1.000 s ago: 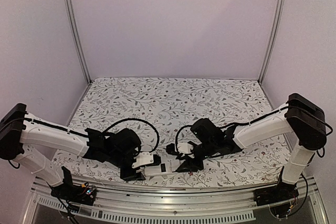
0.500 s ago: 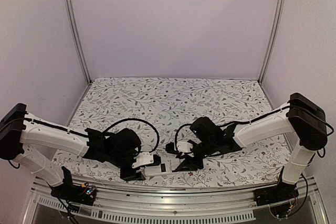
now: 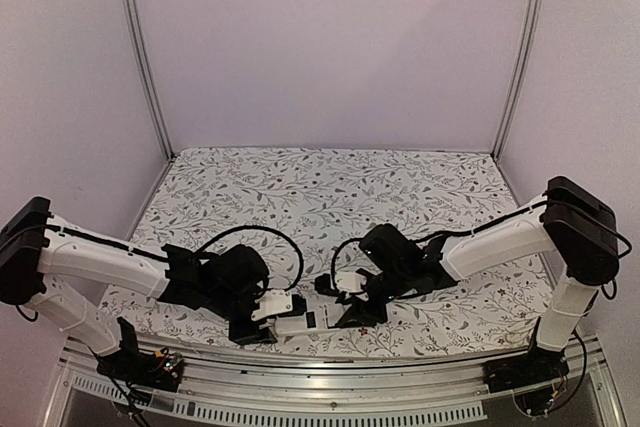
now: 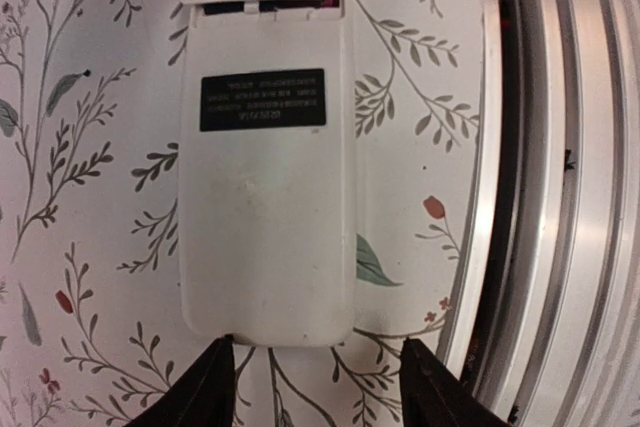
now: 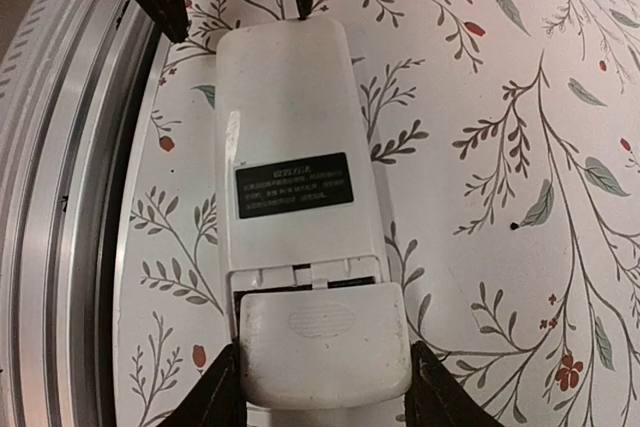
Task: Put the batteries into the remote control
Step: Place the battery cover on the remote control without the battery cover.
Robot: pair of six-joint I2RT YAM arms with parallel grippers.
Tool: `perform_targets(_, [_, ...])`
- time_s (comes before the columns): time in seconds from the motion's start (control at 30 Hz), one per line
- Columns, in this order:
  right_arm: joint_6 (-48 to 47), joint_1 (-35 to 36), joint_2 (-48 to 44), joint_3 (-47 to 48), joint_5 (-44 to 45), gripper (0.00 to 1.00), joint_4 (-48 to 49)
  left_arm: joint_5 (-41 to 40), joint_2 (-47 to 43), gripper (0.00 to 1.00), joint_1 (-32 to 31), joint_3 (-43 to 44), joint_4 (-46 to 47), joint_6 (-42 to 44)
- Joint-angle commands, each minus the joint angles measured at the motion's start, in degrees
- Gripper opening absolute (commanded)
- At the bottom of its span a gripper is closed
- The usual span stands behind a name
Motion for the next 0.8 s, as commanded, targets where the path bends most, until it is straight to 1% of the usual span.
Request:
perform_targets(0.0, [-0.92,0.39,-0.17,0.97,0.68,0.15,-2.34,0.42,-1.15,0.55,0.48,0.69,-0.84,0.31])
perform_targets(0.23, [0.8,0.69,0.96,1.39,-1.79,0.15,0.65,0.58,-1.05,0.54,0.51,0.77,-0.91,0.29])
perform_targets(0.77, [0.71,1.05,2.85,2.08,-0.82,0.16,0.77,0.51,-1.22,0.54,0.49,0.79,-0.99,0.31])
